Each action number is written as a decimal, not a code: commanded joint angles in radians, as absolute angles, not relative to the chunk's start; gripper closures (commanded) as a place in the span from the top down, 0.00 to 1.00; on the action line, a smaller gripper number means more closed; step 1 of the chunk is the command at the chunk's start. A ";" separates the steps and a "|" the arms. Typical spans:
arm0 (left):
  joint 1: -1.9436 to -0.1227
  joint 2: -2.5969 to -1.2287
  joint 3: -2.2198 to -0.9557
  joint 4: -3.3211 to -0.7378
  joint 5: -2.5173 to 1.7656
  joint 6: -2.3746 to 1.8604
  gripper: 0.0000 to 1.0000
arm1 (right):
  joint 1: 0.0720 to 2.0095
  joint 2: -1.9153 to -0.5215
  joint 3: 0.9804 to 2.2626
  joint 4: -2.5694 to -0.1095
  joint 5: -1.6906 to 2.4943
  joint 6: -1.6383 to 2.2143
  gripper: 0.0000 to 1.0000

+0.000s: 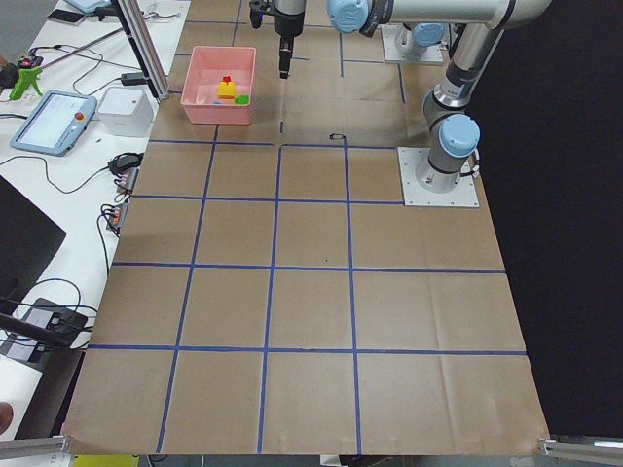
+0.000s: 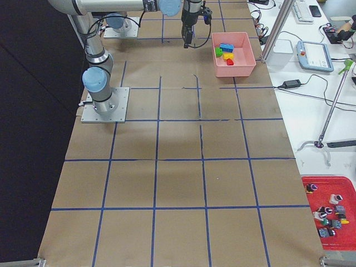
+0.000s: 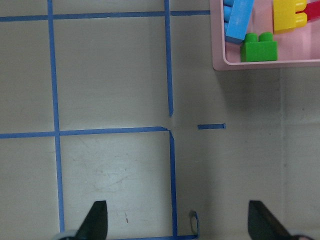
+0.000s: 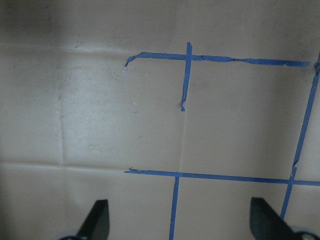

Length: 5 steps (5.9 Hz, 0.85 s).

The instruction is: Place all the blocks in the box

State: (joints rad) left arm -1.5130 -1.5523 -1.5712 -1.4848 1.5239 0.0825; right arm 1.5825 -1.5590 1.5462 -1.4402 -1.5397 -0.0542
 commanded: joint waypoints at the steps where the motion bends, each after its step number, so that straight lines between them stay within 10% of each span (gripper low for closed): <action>1: -1.561 -1.563 -1.571 -1.485 1.531 0.045 0.99 | 1.578 -1.562 1.546 -1.442 -1.566 -0.054 1.00; 5: -1.562 -1.560 -1.580 -1.482 1.582 0.055 0.99 | 1.577 -1.568 1.545 -1.448 -1.566 -0.055 1.00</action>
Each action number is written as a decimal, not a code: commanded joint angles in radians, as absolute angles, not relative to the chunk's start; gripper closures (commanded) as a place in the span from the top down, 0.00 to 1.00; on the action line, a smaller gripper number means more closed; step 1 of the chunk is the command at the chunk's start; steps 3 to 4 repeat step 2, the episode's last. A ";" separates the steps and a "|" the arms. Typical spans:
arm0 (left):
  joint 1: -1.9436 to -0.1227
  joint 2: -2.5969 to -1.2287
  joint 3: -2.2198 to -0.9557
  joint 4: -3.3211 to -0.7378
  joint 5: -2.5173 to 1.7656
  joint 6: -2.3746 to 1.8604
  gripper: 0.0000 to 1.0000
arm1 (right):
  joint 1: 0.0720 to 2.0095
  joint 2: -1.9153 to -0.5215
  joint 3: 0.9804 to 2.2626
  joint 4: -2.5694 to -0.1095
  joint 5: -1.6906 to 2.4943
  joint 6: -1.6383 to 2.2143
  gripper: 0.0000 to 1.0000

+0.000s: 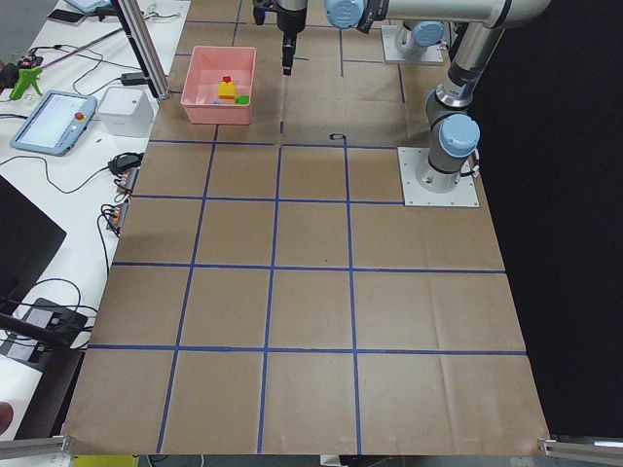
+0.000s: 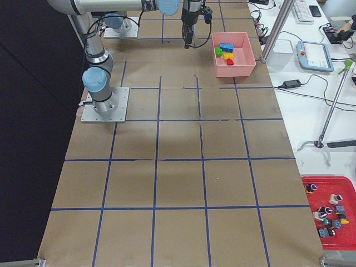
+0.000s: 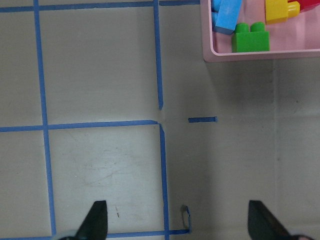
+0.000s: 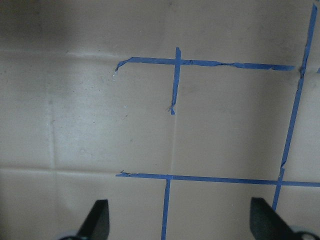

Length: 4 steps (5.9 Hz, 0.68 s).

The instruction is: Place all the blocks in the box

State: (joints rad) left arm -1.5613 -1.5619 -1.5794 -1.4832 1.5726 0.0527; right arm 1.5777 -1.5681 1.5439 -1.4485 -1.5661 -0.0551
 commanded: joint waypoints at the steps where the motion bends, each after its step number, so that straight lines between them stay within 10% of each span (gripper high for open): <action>1: -1.559 -1.554 -1.578 -1.482 1.583 0.058 0.99 | 1.577 -1.568 1.548 -1.445 -1.566 -0.055 1.00; 4: -1.559 -1.549 -1.580 -1.482 1.583 0.058 0.99 | 1.572 -1.566 1.548 -1.445 -1.568 -0.058 1.00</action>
